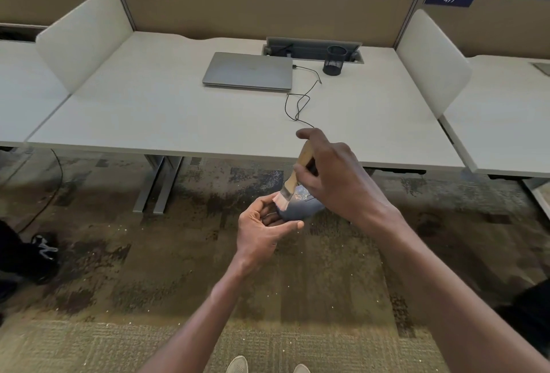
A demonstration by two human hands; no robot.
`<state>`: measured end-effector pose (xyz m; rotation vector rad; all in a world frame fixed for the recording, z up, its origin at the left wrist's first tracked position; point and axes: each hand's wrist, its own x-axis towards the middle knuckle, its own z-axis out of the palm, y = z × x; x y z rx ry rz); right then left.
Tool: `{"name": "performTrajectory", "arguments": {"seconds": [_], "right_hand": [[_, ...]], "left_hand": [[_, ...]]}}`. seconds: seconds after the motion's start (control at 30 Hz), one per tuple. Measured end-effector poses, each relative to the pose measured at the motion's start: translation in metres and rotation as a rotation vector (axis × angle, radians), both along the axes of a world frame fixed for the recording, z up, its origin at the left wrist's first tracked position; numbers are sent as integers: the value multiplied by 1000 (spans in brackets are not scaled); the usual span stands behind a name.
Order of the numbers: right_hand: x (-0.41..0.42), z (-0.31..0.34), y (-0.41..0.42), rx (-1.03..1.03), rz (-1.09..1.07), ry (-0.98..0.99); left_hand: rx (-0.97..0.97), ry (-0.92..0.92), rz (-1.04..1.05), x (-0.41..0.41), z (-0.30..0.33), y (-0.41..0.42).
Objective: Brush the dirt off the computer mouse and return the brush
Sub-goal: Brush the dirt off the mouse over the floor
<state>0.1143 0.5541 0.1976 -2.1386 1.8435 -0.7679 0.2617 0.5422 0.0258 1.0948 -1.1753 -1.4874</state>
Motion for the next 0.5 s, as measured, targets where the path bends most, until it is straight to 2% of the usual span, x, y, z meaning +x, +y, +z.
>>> {"name": "performTrajectory", "arguments": {"seconds": [0.17, 0.33, 0.5], "right_hand": [[0, -4, -12, 63, -24, 0], [-15, 1, -21, 41, -101, -1], [-12, 4, -18, 34, -51, -65]], "left_hand": [[-4, 19, -10, 0, 0, 1], [-8, 39, -7, 3, 3, 3], [-1, 40, -3, 4, 2, 0]]}}
